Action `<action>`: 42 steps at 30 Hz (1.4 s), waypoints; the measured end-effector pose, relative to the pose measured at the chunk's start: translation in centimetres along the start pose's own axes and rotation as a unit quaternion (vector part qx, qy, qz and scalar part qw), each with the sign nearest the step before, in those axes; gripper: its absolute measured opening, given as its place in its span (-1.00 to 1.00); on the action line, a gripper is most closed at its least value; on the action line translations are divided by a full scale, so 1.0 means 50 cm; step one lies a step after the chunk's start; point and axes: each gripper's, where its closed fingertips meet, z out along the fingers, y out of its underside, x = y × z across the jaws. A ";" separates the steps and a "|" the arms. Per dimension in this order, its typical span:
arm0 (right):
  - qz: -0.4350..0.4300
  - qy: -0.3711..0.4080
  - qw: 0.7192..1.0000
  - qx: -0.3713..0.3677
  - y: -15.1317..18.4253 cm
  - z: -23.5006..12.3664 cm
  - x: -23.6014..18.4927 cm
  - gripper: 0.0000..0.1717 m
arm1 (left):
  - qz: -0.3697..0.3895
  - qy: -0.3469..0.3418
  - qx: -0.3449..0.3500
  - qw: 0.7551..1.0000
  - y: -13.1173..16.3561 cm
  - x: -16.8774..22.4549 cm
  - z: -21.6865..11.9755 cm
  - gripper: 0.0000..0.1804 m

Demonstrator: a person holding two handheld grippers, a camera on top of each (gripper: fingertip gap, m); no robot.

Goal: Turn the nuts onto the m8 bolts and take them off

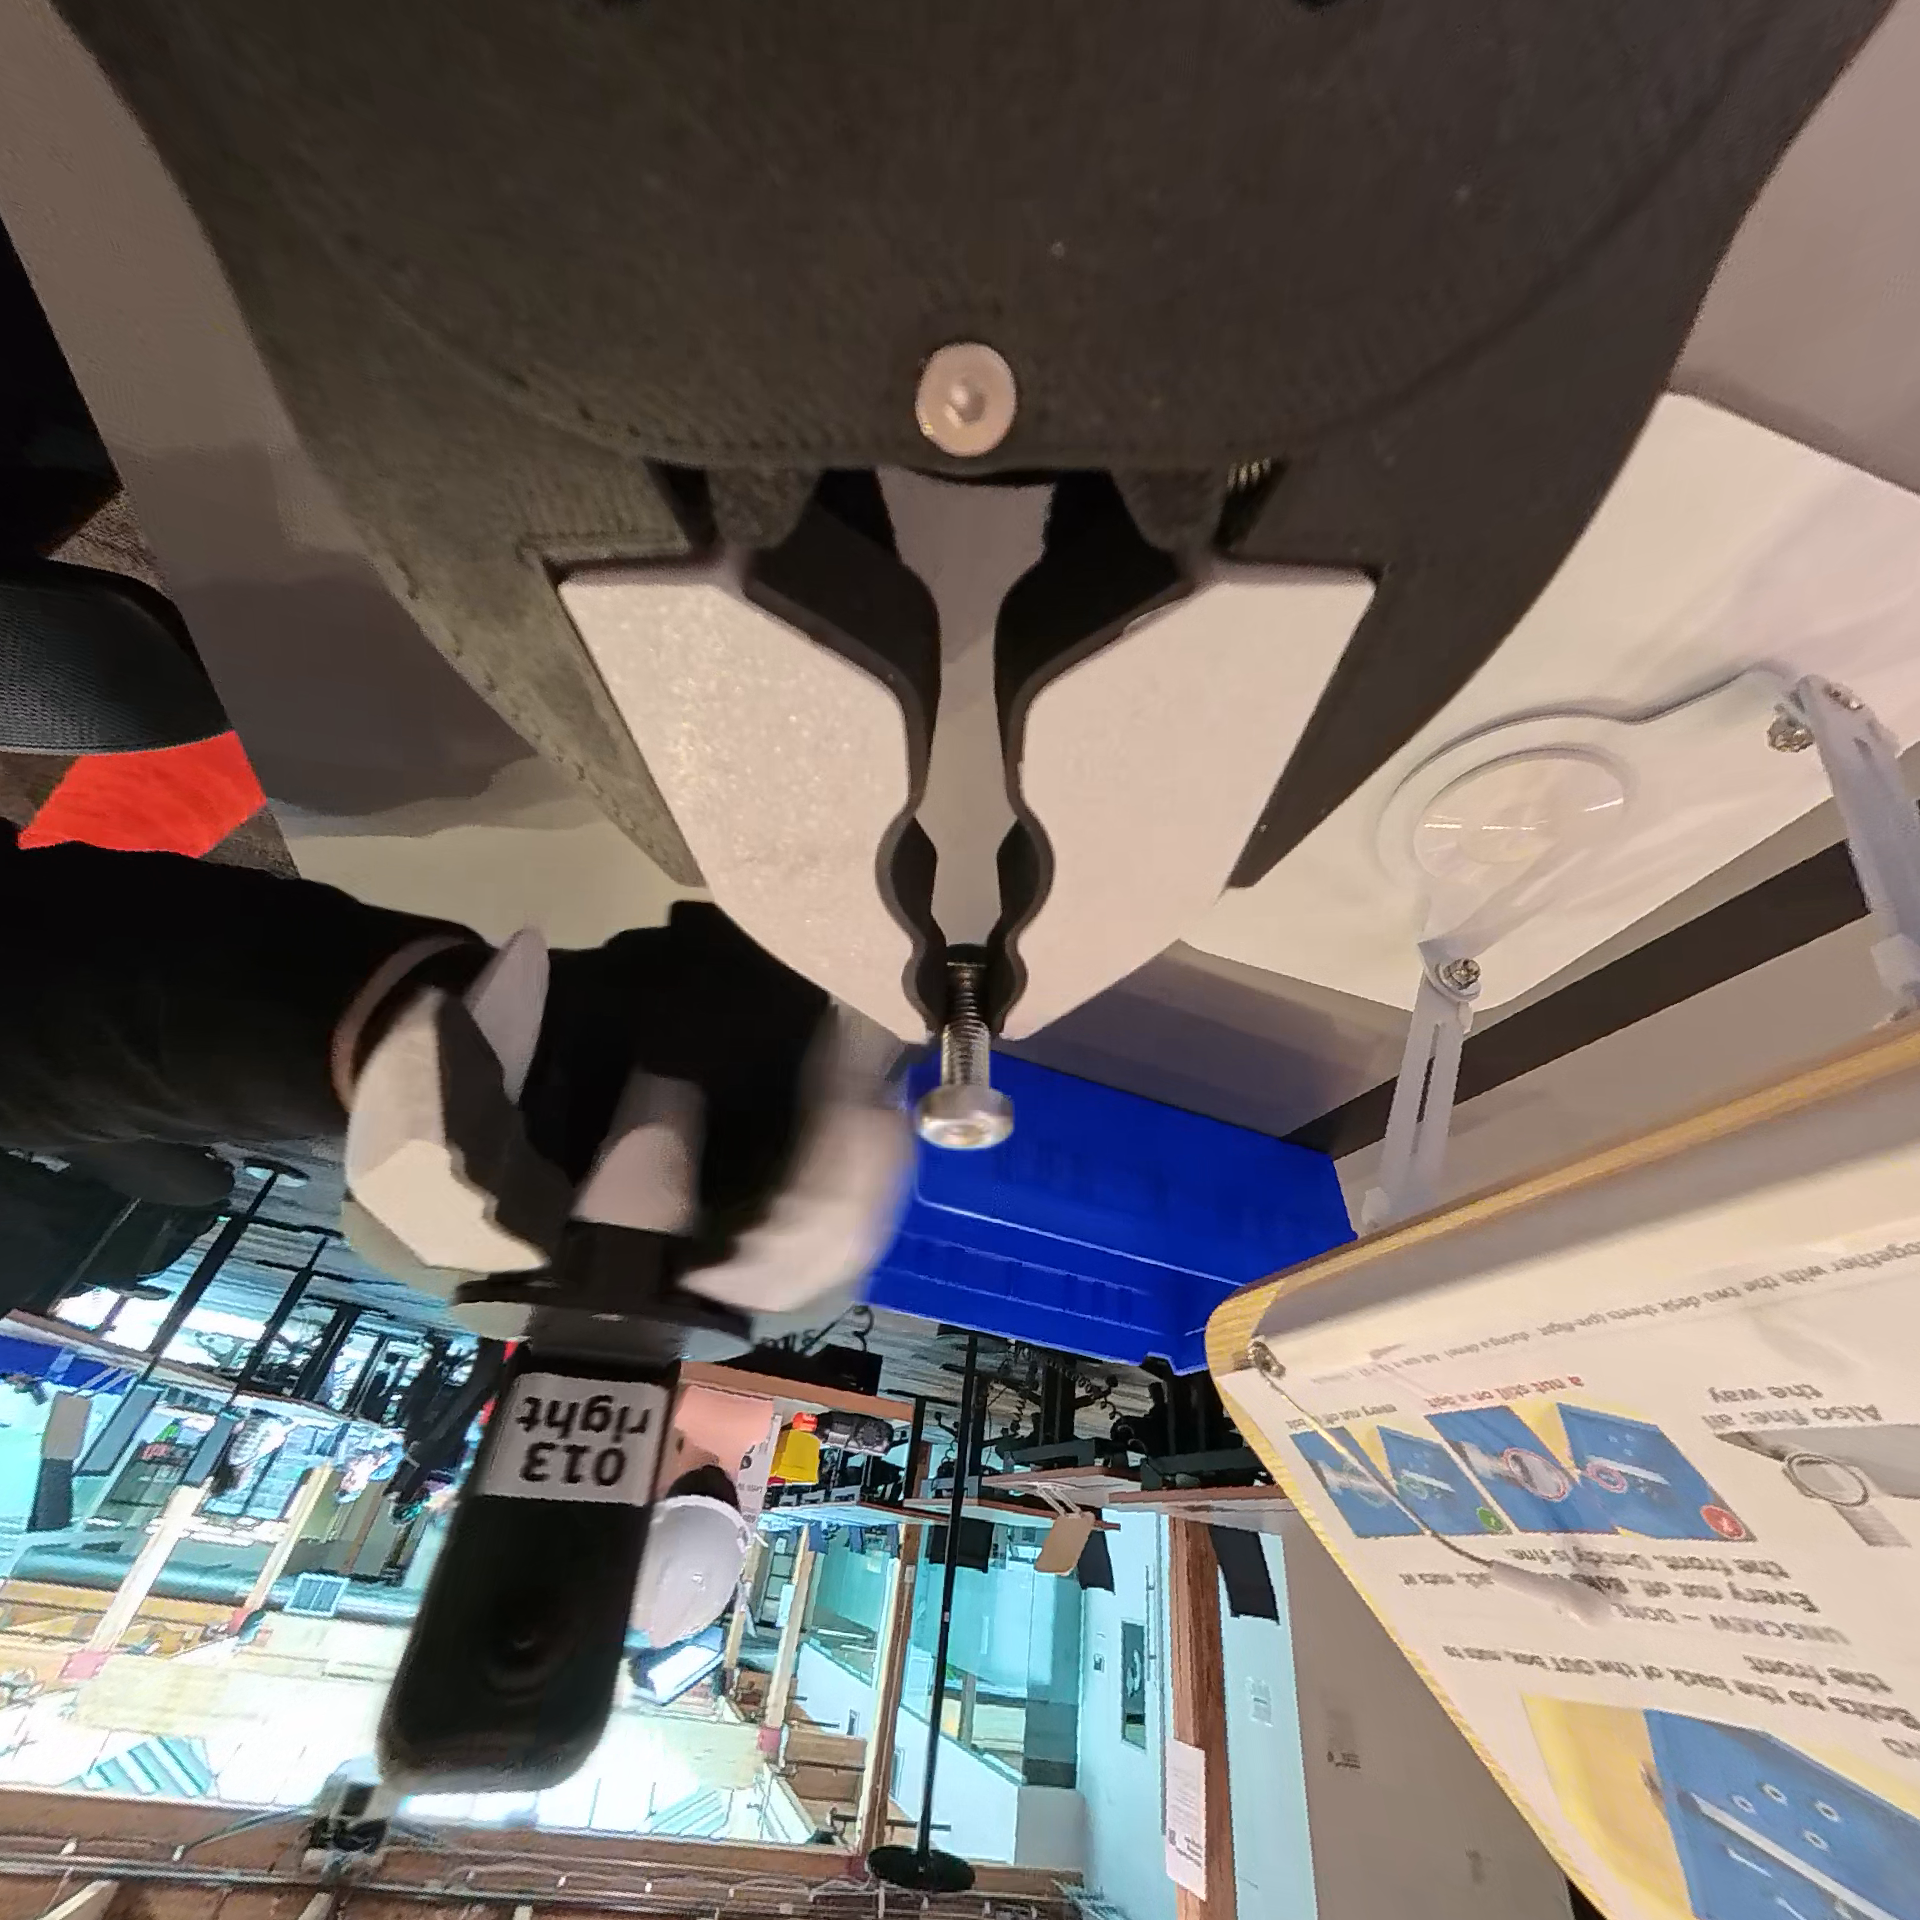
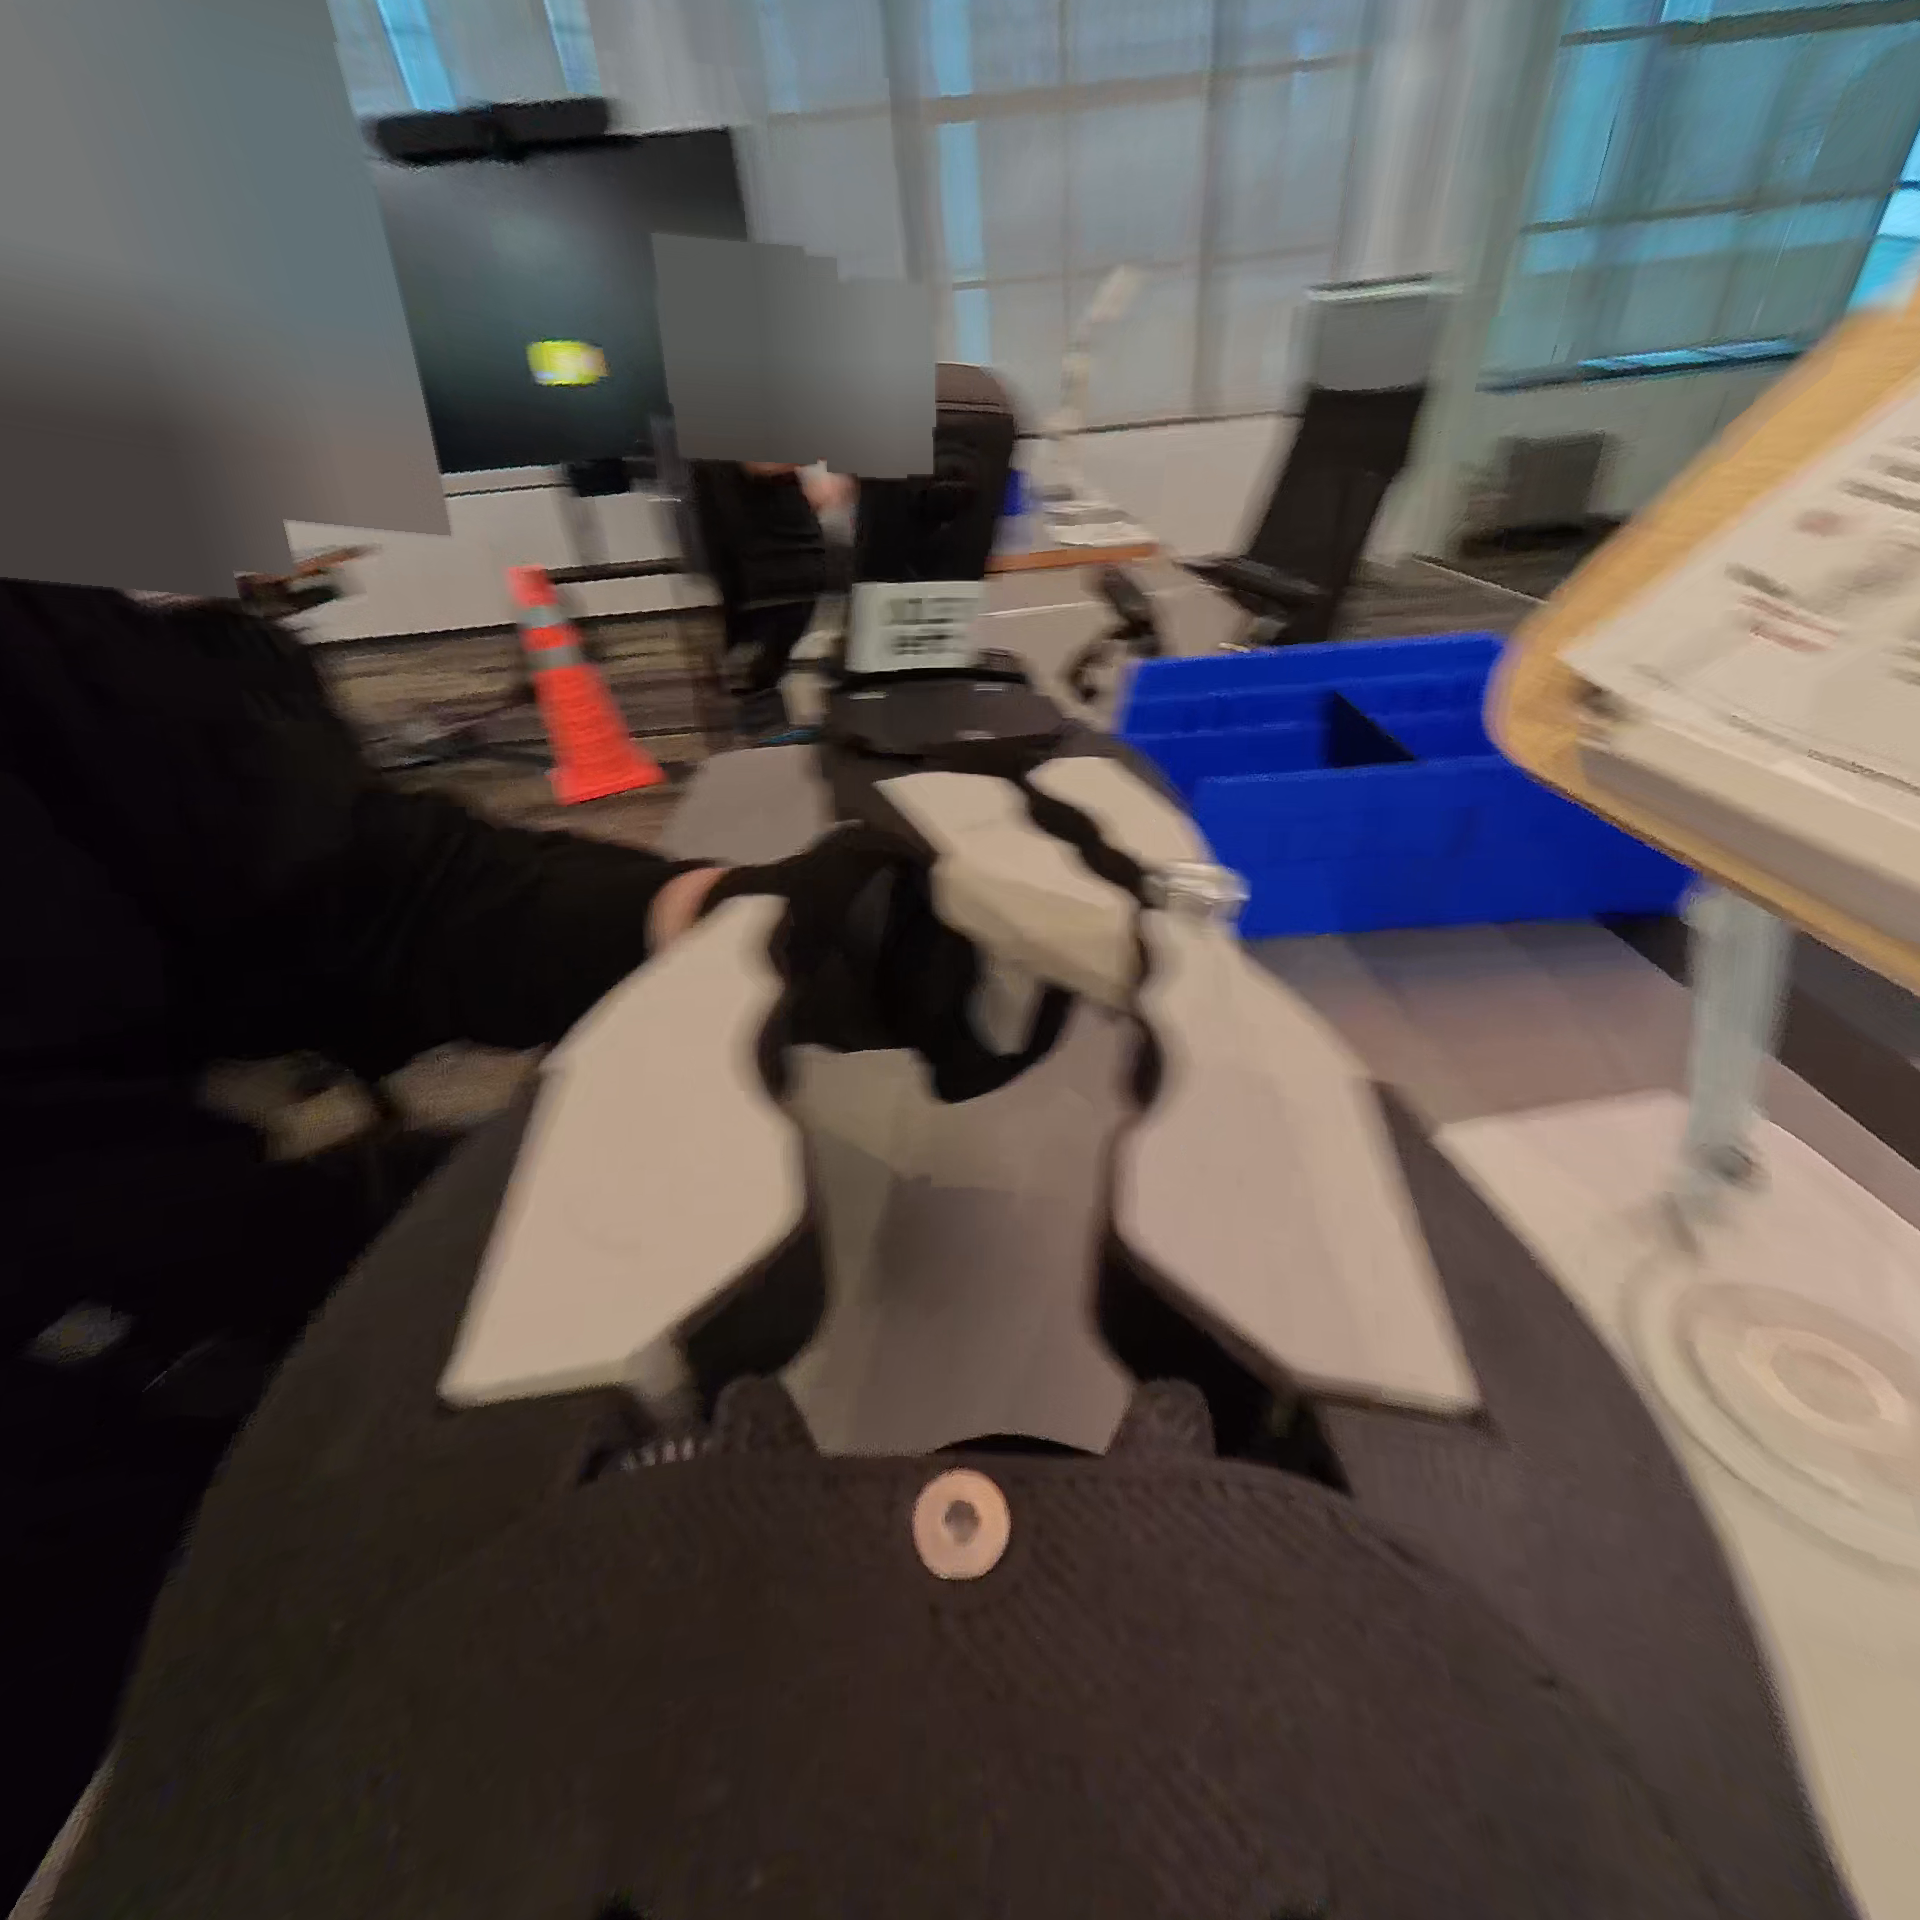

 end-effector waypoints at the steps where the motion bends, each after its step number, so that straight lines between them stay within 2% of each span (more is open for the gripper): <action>1: -0.002 -0.041 0.999 0.011 -0.006 -0.012 -0.028 -0.61 | -0.003 -0.001 -0.001 1.000 0.000 -0.003 -0.001 -0.92; 4: 0.007 -0.011 1.000 0.019 -0.009 -0.027 -0.012 -0.48 | -0.004 -0.001 -0.001 1.000 0.000 -0.006 -0.003 -0.92; 5: 0.009 0.009 1.000 0.028 -0.012 -0.027 0.003 -0.36 | -0.004 0.001 -0.003 1.000 0.001 -0.003 0.000 -0.92; 7: 0.022 0.038 0.999 0.025 -0.011 -0.014 0.030 0.08 | -0.004 0.007 -0.004 1.000 0.001 0.004 0.005 -0.92; 8: 0.024 0.042 0.999 0.025 -0.011 -0.004 0.037 0.16 | -0.004 0.011 -0.006 1.000 0.002 0.009 0.009 -0.92; 10: 0.019 0.032 0.999 0.026 -0.012 0.015 0.038 0.17 | -0.006 0.015 -0.007 1.000 0.002 0.014 0.014 -0.92; 14: 0.014 0.008 1.000 0.021 -0.011 0.039 0.026 0.13 | -0.011 0.012 -0.005 1.000 0.000 0.012 0.016 -0.92; 18: 0.020 0.010 1.000 0.021 -0.011 0.017 0.021 0.11 | -0.018 -0.004 -0.002 1.000 -0.001 -0.006 0.009 -0.92; 19: 0.019 -0.010 0.999 0.026 -0.014 0.000 0.004 -0.01 | -0.023 -0.006 0.002 1.000 -0.004 -0.012 0.004 -0.92; 20: 0.016 -0.082 0.996 0.032 -0.018 -0.023 -0.041 -0.81 | -0.023 -0.013 0.002 1.000 -0.005 -0.019 0.001 -0.92; 21: 0.028 -0.069 0.996 0.039 -0.022 -0.035 -0.036 -0.68 | -0.019 -0.014 -0.003 1.000 -0.002 -0.022 0.001 -0.92; 23: 0.036 -0.047 0.998 0.031 -0.016 -0.049 -0.019 -0.57 | -0.018 -0.010 -0.006 1.000 0.000 -0.019 0.006 -0.92; 25: 0.037 -0.015 0.999 0.030 -0.016 -0.052 0.004 -0.39 | -0.017 -0.004 -0.010 1.000 0.003 -0.012 0.015 -0.92; 26: 0.039 -0.002 0.999 0.029 -0.017 -0.049 0.015 -0.23 | -0.018 -0.003 -0.009 1.000 0.003 -0.009 0.018 -0.92; 27: 0.037 0.011 0.999 0.026 -0.017 -0.044 0.024 -0.18 | -0.019 -0.001 -0.009 1.000 0.004 -0.006 0.020 -0.92; 31: 0.035 0.040 0.998 0.020 -0.013 -0.026 0.051 -0.11 | -0.015 0.005 -0.011 1.000 0.003 0.002 0.024 -0.92; 34: 0.042 0.026 0.999 0.021 -0.012 -0.012 0.053 -0.09 | -0.012 0.011 -0.017 1.000 0.005 0.008 0.030 -0.92; 37: 0.039 0.015 0.999 0.009 -0.007 -0.013 0.043 -0.14 | -0.022 0.008 -0.008 1.000 0.000 0.001 0.029 -0.92; 38: 0.036 0.008 0.999 0.007 -0.008 -0.024 0.035 -0.25 | -0.024 0.003 -0.006 1.000 -0.001 -0.005 0.026 -0.92; 39: 0.034 -0.054 0.998 0.012 -0.013 -0.042 -0.002 -0.94 | -0.027 -0.003 -0.004 1.000 -0.001 -0.011 0.024 -0.92; 41: 0.035 -0.047 0.998 0.031 -0.022 -0.064 -0.001 -0.90 | -0.033 0.006 0.001 0.999 -0.003 -0.014 0.020 -0.92; 42: 0.035 -0.027 0.999 0.028 -0.017 -0.068 0.012 -0.81 | -0.031 0.007 -0.001 0.999 -0.002 -0.014 0.022 -0.92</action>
